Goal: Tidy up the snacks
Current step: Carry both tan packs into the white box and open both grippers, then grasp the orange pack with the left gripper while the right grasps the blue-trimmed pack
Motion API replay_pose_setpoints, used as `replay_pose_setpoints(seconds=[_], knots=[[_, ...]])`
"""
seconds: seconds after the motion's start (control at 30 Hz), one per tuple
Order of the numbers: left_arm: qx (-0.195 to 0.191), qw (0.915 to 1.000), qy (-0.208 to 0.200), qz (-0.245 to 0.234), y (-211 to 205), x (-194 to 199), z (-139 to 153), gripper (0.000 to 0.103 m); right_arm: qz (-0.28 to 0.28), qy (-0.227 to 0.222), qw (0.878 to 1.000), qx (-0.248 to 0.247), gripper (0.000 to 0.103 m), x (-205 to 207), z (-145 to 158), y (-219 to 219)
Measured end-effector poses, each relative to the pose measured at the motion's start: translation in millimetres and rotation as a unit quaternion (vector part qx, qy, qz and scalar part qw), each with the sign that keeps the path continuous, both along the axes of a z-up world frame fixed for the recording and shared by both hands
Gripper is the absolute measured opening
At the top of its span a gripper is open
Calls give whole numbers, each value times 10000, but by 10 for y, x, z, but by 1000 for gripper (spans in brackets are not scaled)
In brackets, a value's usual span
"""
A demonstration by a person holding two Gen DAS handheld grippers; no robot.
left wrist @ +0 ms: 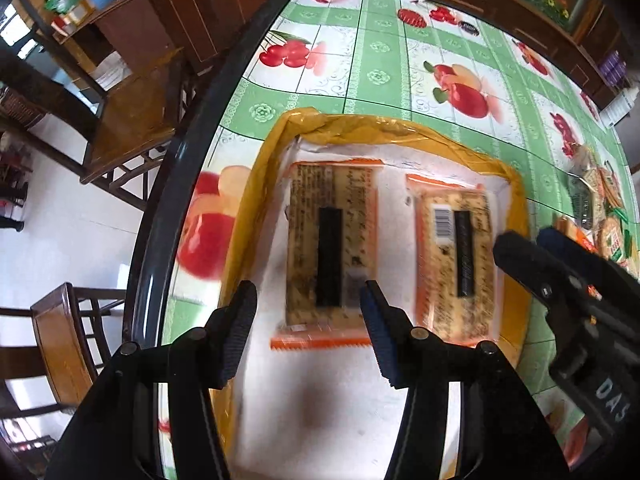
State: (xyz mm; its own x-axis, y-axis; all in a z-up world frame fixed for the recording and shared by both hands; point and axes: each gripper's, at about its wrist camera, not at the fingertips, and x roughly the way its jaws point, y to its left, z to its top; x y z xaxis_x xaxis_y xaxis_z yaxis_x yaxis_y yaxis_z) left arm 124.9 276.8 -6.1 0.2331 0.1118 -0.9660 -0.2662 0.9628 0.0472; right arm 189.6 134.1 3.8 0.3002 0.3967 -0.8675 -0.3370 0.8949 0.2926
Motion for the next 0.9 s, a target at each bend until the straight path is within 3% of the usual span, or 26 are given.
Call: replay_pose_setpoints(seconds=[0.17, 0.37, 0.43, 0.63, 0.73, 0.8, 0.9], knots=[[37, 9998, -205, 70, -379, -238, 131, 53, -136, -233, 9994, 238, 60, -425, 166, -455], [-607, 9975, -270, -232, -1142, -412, 159, 53, -340, -259, 9979, 481, 69, -710, 275, -1433], [-942, 9946, -100, -425, -1445, -418, 96, 52, -372, -293, 9984, 297, 70, -697, 294, -1874], [-1353, 9866, 289, -867, -2220, -352, -41, 52, -86, -242, 9993, -262, 75, -517, 284, -2945], [-1544, 9846, 452, -691, -2425, -319, -107, 52, 130, -460, 9972, -578, 78, -465, 307, -3240], [-1922, 9792, 541, -350, -2471, -318, -159, 52, 289, -476, 9957, -741, 83, -425, 283, -3358], [-2131, 9755, 543, -100, -2516, -344, -163, 52, 649, -532, 9922, -922, 85, -408, 221, -3379]])
